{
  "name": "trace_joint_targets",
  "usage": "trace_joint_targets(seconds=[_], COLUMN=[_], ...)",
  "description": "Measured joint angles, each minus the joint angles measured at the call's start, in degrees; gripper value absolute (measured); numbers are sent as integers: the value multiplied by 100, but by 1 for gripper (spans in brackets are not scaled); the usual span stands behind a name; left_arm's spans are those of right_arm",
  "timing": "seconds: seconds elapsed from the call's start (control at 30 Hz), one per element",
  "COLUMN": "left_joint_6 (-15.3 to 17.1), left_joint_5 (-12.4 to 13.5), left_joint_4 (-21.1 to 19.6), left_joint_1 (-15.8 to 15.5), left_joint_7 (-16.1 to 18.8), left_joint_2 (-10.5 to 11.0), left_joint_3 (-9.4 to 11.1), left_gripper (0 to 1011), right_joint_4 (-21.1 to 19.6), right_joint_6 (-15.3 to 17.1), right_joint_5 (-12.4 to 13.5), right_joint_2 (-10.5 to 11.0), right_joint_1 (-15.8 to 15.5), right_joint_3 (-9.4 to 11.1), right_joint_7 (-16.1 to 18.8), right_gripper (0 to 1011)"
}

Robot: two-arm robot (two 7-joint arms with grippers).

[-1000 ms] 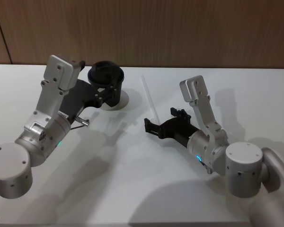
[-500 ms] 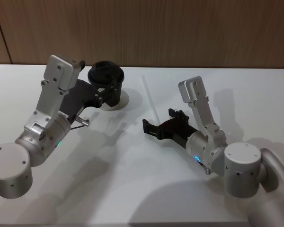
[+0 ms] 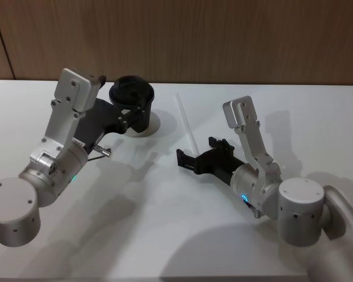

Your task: Pick up the straw with one hand, pass it to the other hand, and insert it into the cup.

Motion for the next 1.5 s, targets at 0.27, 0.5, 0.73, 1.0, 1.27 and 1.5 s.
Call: trace_joint_targets(seconds=[0.27,0.5,0.73,1.0,1.27,1.5], left_joint_6=[0,0,0,0,0,0], left_joint_5=[0,0,0,0,0,0], left_joint_4=[0,0,0,0,0,0], left_joint_1=[0,0,0,0,0,0], left_joint_7=[0,0,0,0,0,0], left_joint_2=[0,0,0,0,0,0], left_joint_3=[0,0,0,0,0,0], left_gripper=[1001,1002,1002,1002,1002,1002], right_joint_4=[12,24,57,151,280,368], right_joint_6=[48,58,52,-8,-74,-89], right_joint_5=[67,109,118,105,76,75], right_joint_2=[1,12,28,34,22,3], right_joint_1=[-8,-7,13,76,155,205], right_joint_3=[-3,-18,-43,-87,-111,-110], right_joint_7=[9,14,22,49,71,82], right_gripper=[1008,1008,1008,1008,1008,1008])
